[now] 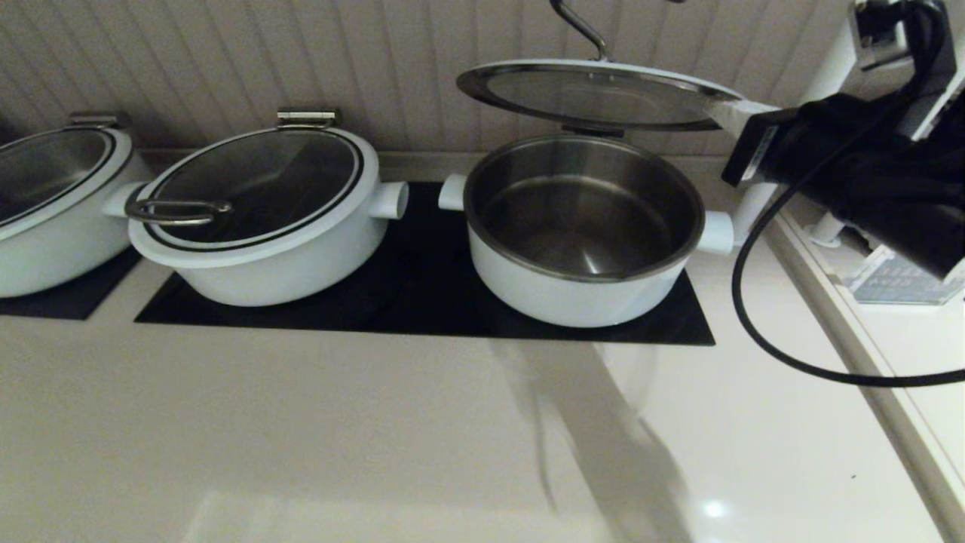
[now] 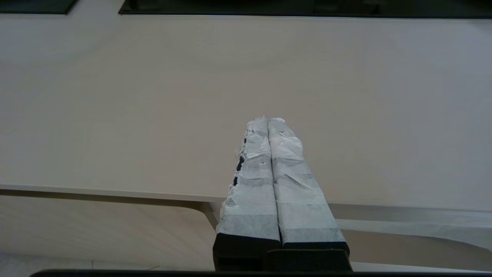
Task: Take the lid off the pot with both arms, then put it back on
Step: Open the pot lid completely
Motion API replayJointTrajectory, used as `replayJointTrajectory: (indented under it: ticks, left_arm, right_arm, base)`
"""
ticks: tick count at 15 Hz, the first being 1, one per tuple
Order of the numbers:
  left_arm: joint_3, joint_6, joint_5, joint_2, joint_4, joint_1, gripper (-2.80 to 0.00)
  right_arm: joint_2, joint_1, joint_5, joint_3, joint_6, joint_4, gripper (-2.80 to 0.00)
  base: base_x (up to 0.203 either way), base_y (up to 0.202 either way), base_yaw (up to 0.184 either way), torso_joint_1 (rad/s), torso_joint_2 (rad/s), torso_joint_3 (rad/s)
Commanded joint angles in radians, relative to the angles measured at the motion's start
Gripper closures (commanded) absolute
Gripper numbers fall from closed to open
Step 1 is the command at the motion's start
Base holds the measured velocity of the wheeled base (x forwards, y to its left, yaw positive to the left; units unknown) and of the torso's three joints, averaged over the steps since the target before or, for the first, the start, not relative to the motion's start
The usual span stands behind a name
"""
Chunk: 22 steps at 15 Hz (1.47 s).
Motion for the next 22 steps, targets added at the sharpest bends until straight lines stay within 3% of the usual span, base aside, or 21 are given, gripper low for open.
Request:
replayJointTrajectory:
  ticks: [1,15,22]
  left_arm:
    - [0.0,0.0,0.0,-0.002,0.0,0.001,0.0]
    - [0.0,0.0,0.0,-0.002,0.0,0.001,0.0]
    - [0.0,0.0,0.0,-0.002,0.0,0.001,0.0]
  right_arm:
    - [0.001,-0.022,0.0,0.016,-0.003,-0.004,0.0]
    - [0.086,-0.124,0.04,0.017,-0.006,-0.099,0.0]
    - [0.1,-0.138,0.055,-0.09,-0.019,-0.105,0.0]
  base:
    - [0.0,0.0,0.0,0.0,0.0,0.0]
    - [0.0,0.0,0.0,0.0,0.0,0.0]
    - [0.0,0.0,0.0,0.0,0.0,0.0]
